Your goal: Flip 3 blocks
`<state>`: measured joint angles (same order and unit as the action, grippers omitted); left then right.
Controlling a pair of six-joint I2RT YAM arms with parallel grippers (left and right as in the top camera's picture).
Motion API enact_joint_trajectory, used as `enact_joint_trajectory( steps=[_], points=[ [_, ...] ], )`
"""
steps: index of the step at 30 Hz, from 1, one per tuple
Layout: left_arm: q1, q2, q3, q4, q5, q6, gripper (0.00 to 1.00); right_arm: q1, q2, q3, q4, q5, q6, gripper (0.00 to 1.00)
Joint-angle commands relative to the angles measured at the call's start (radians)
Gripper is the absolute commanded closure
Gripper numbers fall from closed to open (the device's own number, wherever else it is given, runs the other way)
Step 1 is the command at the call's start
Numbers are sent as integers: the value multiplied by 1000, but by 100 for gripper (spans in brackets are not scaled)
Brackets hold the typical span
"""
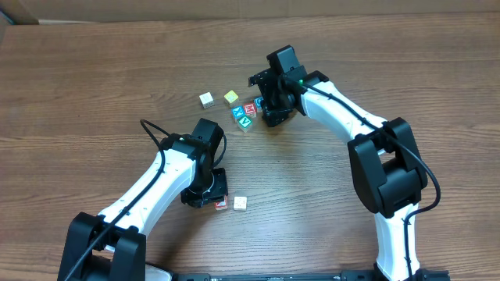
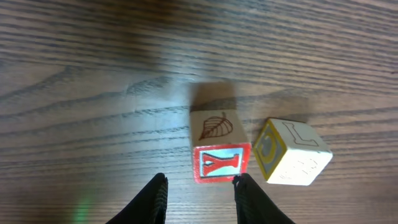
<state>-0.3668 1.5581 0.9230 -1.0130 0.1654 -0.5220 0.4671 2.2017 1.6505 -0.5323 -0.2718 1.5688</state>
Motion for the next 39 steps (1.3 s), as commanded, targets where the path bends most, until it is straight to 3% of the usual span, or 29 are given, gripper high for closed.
enact_joint_trajectory(
  steps=[1,4,7,13,30,36,39],
  points=[
    [-6,-5,20,1,44,-9,70,3,-39,28,6,25,85,18],
    [-6,-5,20,0,47,-9,70,3,-39,28,-3,51,83,26],
    [-6,-5,20,-5,47,-7,70,1,-39,28,-20,87,72,28],
    [-6,-5,20,-5,56,-1,71,1,-24,26,-19,116,19,19],
    [-6,-5,20,-10,91,2,70,1,34,26,4,125,33,24],
    [-6,-5,20,-10,91,2,70,1,34,25,4,153,33,41],
    [-6,-5,20,-10,91,2,70,3,34,24,4,174,32,41]
  ],
)
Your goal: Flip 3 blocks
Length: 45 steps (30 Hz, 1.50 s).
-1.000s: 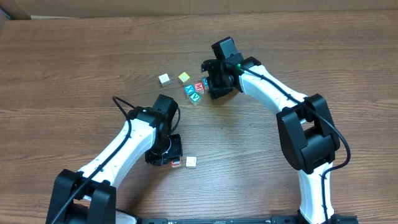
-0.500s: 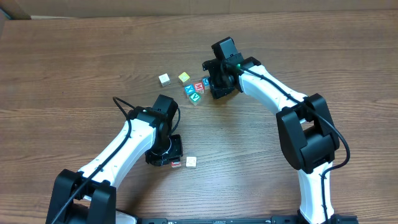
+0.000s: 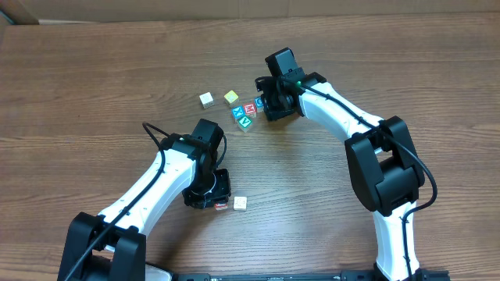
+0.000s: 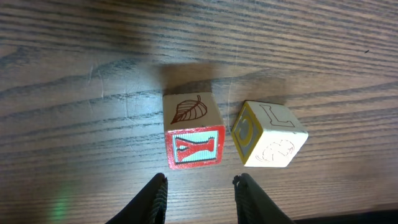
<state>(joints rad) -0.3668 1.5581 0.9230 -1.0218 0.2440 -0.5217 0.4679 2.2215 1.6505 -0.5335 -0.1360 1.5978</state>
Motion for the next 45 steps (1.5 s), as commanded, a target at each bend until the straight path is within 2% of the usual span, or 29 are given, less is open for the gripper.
enact_joint_trajectory(
  steps=[1,11,17,18,21,24,31,35,40,45],
  points=[
    [-6,-5,20,-1,12,2,70,2,14,24,5,39,3,41],
    [-6,-5,20,2,12,2,69,15,51,24,40,17,3,42],
    [-6,-5,20,1,12,6,69,22,83,24,76,-19,3,56],
    [-6,-5,20,1,12,6,69,22,83,24,76,-19,3,63],
    [-6,-5,20,2,12,6,68,22,83,25,77,-24,3,76],
    [-6,-5,20,2,12,6,68,16,83,25,77,-37,-9,77],
    [-6,-5,20,6,12,5,68,-18,82,50,86,-95,-142,83],
    [-6,-5,20,18,12,5,68,-43,61,88,50,-100,-288,87],
    [-6,-5,20,35,12,5,68,-91,10,187,-114,-67,-484,92],
    [-6,-5,20,41,7,25,71,-136,-58,301,-357,-59,-663,96]
  ],
)
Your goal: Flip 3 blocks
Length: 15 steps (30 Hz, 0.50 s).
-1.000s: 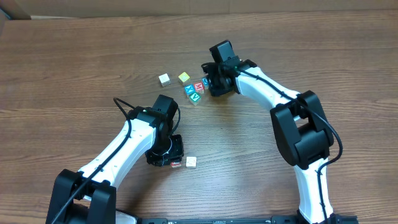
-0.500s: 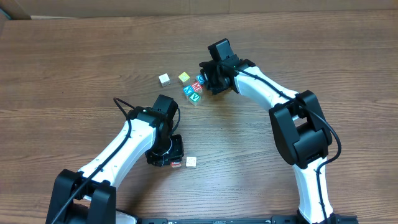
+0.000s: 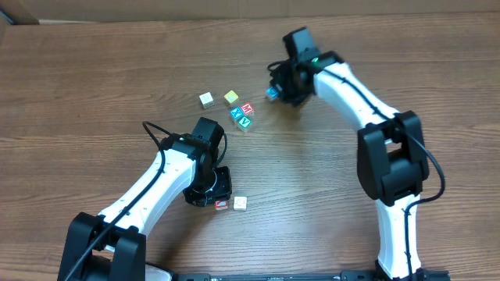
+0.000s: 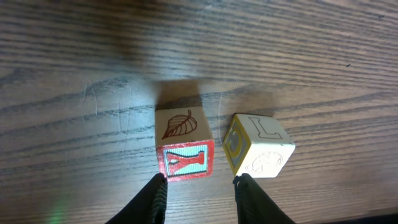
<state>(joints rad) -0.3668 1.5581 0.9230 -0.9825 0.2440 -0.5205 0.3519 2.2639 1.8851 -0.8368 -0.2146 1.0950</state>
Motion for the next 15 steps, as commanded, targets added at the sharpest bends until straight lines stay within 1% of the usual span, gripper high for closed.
enact_joint_trajectory(
  steps=[1,5,8,10,13,14,15],
  points=[
    [-6,-5,21,0,1,28,72,-26,-114,82,-108,25,-187,96],
    [-6,-33,39,-28,-43,38,74,-38,-171,98,-298,80,-283,96],
    [-6,-102,74,-69,-79,39,74,-38,-201,98,-385,108,-324,96],
    [-6,-171,102,-101,-105,43,71,-35,-219,98,-439,110,-342,96],
    [-6,-279,125,-164,-140,44,64,-31,-243,97,-545,114,-341,96],
    [-6,-315,124,-191,-152,41,60,-29,-249,93,-576,114,-344,96],
    [-6,-341,124,-214,-162,41,58,-24,-256,87,-597,119,-345,96]
  ],
)
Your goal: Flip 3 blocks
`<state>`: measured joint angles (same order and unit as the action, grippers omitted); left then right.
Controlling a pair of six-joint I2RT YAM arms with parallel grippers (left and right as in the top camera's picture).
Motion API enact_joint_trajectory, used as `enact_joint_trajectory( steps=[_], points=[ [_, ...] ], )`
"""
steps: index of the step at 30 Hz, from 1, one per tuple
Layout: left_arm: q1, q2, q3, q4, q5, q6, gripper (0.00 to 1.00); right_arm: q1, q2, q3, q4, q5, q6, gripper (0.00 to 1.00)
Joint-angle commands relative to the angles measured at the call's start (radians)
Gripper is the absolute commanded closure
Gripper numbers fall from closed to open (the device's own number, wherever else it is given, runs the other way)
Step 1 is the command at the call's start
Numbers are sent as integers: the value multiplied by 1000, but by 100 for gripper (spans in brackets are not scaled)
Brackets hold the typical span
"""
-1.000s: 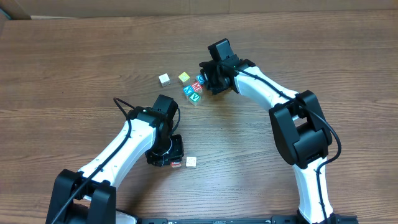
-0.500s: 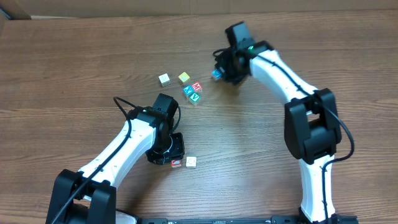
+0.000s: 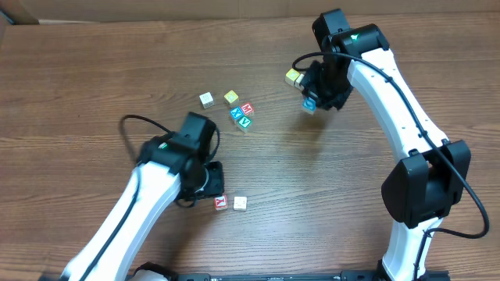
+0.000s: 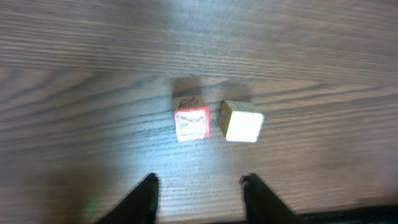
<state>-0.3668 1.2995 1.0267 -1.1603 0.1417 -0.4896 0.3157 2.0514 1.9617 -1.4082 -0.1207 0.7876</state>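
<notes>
Near the table's front, a red-framed block (image 4: 192,124) and a cream block (image 4: 240,122) lie side by side; the overhead view shows the same red block (image 3: 221,203) and cream block (image 3: 240,203). My left gripper (image 4: 199,186) is open and empty, lifted well back from them, its fingers (image 4: 146,190) blurred. In the overhead view the left gripper (image 3: 208,179) sits just left of the pair. My right gripper (image 3: 316,97) is raised at the back right, shut on a blue block (image 3: 309,104).
A cluster stays at mid-table: a white block (image 3: 206,99), a yellow block (image 3: 231,97), a red one (image 3: 248,108), a blue one (image 3: 237,113) and a green one (image 3: 245,121). A yellowish block (image 3: 294,76) shows beside the right arm.
My left gripper has drawn away from the red and cream blocks, which now look small and blurred. My right gripper has moved further right with the blue block.
At first my right gripper was down at the cluster's right edge, and my left gripper stood open close to the red Y block beside the cream L block. Later the right gripper held a blue block clear of the cluster, and now further right. The red block's faces are unchanged.
</notes>
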Motion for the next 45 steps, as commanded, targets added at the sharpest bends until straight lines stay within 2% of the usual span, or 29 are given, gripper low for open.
enact_joint_trajectory(
  steps=[1,7,12,16,19,23,29,36,45],
  points=[
    [-6,-110,21,-64,-74,9,57,18,-52,1,-43,35,-37,96],
    [-6,-188,18,-169,-118,-20,54,89,-145,-156,-58,72,-37,96],
    [-6,-192,-4,-177,-116,-28,55,178,-279,-391,1,76,-36,96],
    [-6,-192,-55,-151,-103,-36,55,277,-407,-635,113,74,-54,96],
    [-6,-192,-93,-107,-67,-34,54,364,-496,-813,236,45,-155,96],
    [-6,-192,-138,-42,-8,-34,53,484,-537,-961,378,-43,-248,92],
    [-7,-189,-159,2,13,-34,52,606,-530,-1043,568,-60,-206,88],
    [-7,-188,-159,5,13,-34,51,591,-500,-1044,727,-64,-119,87],
    [-7,-188,-159,5,13,-34,51,575,-402,-1044,786,-64,-101,87]
  ],
)
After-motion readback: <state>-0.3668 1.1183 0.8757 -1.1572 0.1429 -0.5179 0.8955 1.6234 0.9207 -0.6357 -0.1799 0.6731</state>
